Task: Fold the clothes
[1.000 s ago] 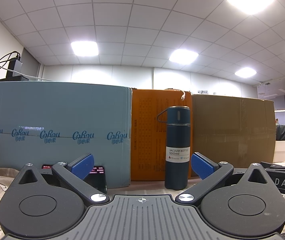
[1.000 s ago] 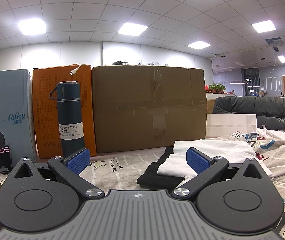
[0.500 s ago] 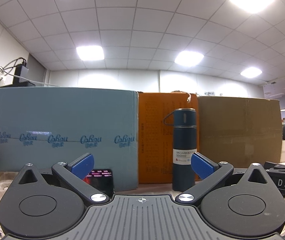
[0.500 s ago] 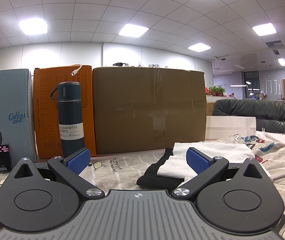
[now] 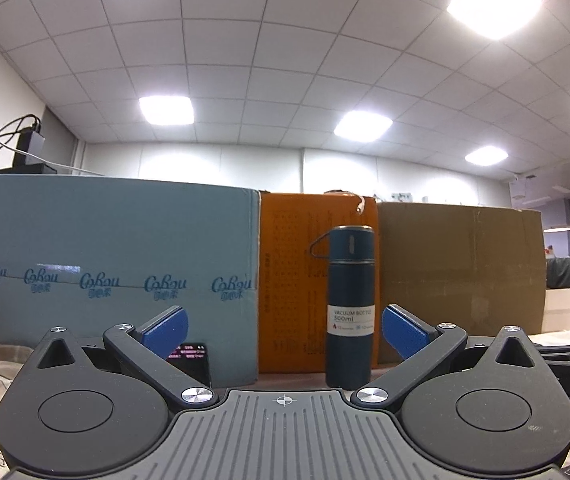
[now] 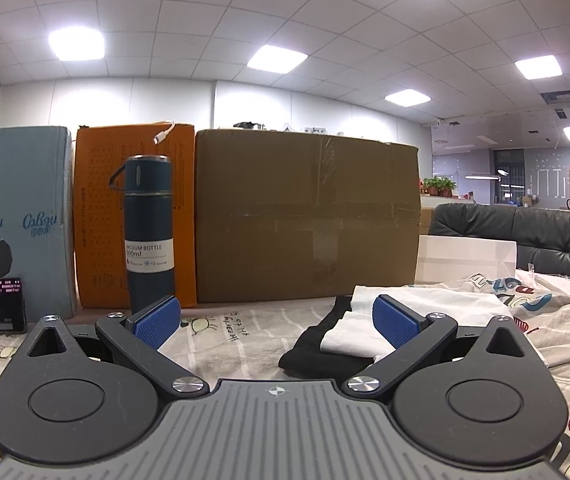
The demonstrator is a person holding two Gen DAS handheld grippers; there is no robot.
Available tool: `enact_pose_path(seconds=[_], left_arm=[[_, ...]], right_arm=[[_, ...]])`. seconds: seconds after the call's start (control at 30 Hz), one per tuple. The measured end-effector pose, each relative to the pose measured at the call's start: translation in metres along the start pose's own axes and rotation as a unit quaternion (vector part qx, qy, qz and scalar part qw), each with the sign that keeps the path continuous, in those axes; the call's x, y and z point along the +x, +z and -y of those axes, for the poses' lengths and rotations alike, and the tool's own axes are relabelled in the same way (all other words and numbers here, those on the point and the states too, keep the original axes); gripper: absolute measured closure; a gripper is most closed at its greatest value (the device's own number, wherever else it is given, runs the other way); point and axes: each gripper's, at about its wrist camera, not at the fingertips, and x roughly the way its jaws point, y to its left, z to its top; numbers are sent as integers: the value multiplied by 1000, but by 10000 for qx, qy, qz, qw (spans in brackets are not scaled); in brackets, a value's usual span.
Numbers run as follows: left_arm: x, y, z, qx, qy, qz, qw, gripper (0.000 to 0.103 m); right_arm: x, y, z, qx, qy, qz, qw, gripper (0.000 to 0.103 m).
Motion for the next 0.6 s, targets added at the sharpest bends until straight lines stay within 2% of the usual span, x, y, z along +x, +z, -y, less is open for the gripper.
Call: enact_pose_path(seconds=[0.1, 0.3, 0.6], left_arm=[[-1, 1, 0, -3, -139, 66, 9999, 0], [-5, 11, 7, 361, -512, 183, 9979, 0], [1, 27, 24, -478, -1190, -270, 9914, 0]], right_arm=[[1, 1, -1, -14, 3, -31, 10000, 0], [0, 14, 7, 14, -73, -80, 9999, 0], [-7, 28, 49, 80, -367, -223, 9990, 0]])
